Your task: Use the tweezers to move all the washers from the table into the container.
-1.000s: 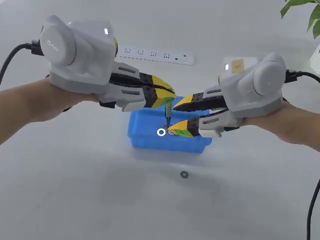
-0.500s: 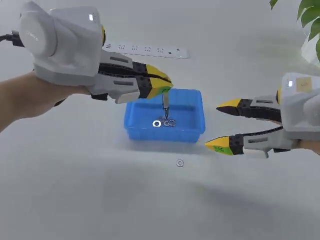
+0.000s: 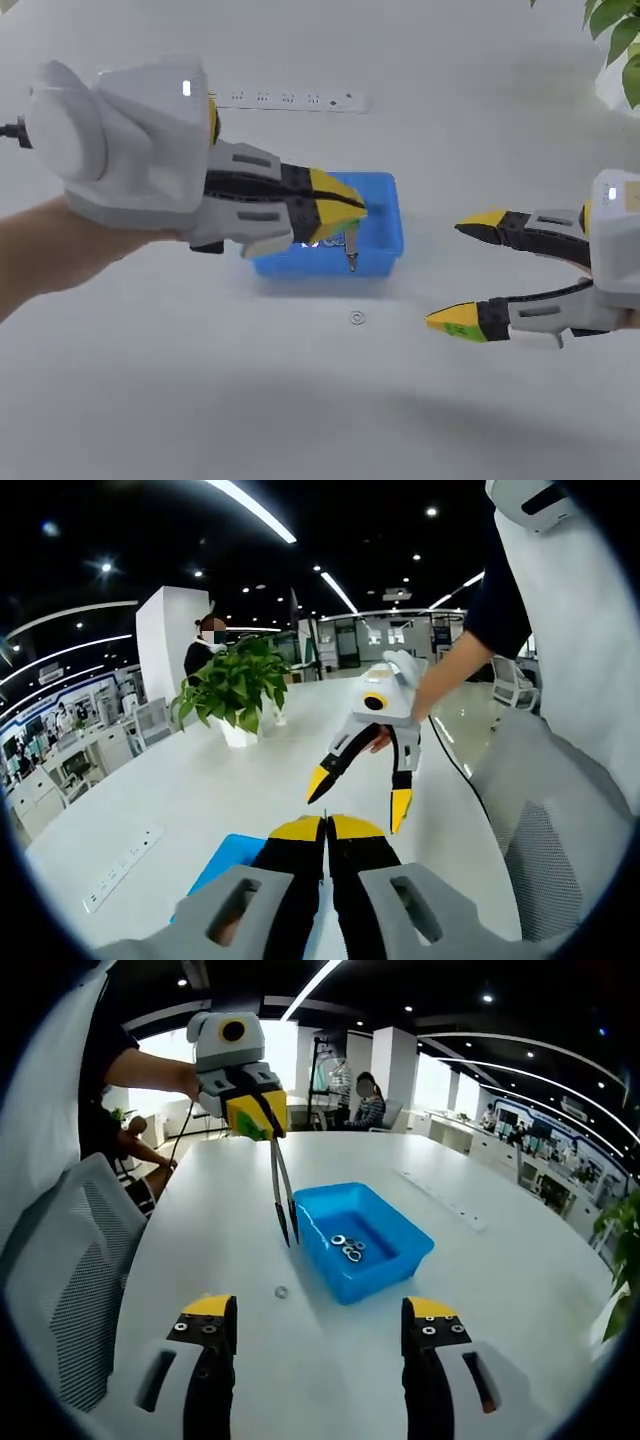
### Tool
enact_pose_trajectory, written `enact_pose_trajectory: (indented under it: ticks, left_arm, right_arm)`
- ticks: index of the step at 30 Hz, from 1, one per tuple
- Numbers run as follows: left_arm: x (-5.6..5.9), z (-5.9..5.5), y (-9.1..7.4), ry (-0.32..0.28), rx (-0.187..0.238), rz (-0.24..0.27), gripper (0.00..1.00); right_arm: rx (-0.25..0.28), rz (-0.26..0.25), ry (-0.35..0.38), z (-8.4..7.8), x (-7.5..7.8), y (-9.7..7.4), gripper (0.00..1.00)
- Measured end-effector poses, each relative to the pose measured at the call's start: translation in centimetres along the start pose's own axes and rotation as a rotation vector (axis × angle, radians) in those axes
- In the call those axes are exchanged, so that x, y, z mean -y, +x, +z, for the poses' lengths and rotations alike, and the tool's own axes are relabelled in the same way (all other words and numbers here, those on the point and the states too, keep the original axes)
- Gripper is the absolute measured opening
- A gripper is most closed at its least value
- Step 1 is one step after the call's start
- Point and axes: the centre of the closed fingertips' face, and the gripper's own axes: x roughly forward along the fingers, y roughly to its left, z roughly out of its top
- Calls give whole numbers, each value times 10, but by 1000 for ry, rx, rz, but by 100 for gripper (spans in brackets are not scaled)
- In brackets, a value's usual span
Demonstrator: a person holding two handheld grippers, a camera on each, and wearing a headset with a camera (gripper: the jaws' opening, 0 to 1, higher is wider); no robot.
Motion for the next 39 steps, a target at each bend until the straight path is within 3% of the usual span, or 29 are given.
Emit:
enact_pose_trajectory:
  ticks: [12,17,20,29,35,39]
  left_arm:
    - [20,-17,11,-2,-17,-43,5]
    - [22,-38,18,10,-56,-34,5]
    - [23,-43,20,5,-63,-31,5]
    - [20,-40,23,-10,-58,-26,5]
    - [21,-49,26,-17,-83,-33,5]
    - [19,-47,26,-26,-69,-22,5]
  right_arm:
    - [-44,51,20,-26,-25,4,75]
    - [-48,74,34,-33,-35,6,75]
    - [-51,89,56,-39,-43,8,75]
    - [-31,93,112,-45,-53,8,76]
    - [-25,91,126,-46,-54,7,76]
    - [-24,85,126,-45,-52,5,76]
